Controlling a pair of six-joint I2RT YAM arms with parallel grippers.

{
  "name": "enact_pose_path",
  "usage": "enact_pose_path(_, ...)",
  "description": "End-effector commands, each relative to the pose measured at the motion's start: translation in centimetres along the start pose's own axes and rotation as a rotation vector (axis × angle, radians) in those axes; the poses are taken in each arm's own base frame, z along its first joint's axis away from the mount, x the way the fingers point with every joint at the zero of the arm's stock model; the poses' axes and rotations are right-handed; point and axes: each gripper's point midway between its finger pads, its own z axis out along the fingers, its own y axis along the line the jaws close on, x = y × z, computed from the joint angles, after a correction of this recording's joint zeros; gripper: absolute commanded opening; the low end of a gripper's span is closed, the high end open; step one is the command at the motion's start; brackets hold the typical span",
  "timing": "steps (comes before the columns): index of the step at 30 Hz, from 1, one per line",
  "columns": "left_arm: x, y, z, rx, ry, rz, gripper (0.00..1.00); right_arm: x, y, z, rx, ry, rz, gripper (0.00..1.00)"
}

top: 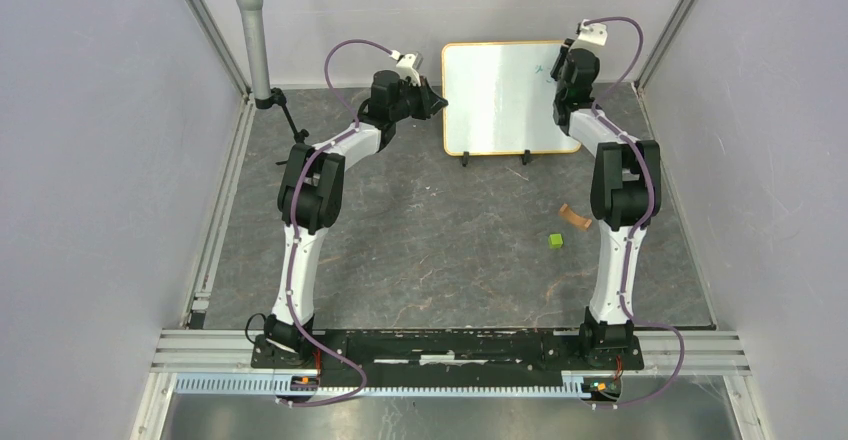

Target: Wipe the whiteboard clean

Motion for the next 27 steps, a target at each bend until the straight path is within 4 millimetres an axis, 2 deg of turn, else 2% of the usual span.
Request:
enact_pose_path(1,-0.6,0.4,-0.4,-0.037,-0.002,0.066,0.02,-0.2,4.0,-1.7,-0.065,0.014,-0.017,0.34)
enact_pose_path(7,-0.6,0.5,-0.5,-0.039,0.0,0.066,0.02,-0.5,8.7,-3.1,-0.142,-0.008,-0.036,0.35)
enact_pose_path(11,-0.6,0.5,-0.5,-0.037,-0.001,0.064,0.02,-1.2,9.4,-3.2,-0.152,-0.025,-0.046,0.35)
enact_pose_path(16,-0.6,0.2,-0.4,-0.024,-0.003,0.055,0.02,-1.2,6.9,-3.2,-0.081,-0.032,-0.058,0.35)
enact_pose_path(20,-0.3,-0.8,0.2,0.071,0.025,-0.025,0.04,-1.2,4.4,-3.3,-0.045,-0.029,-0.028,0.35)
enact_pose_path(25,-0.1,-0.4,0.5,0.079,0.04,-0.071,0.37,-1.4,1.9,-3.8,-0.004,-0.033,-0.009,0.35)
enact_pose_path(27,-0.1,-0.6,0.6,0.094,0.043,-0.074,0.43,-1.6,1.3,-4.0,0.01,-0.038,-0.011,0.35)
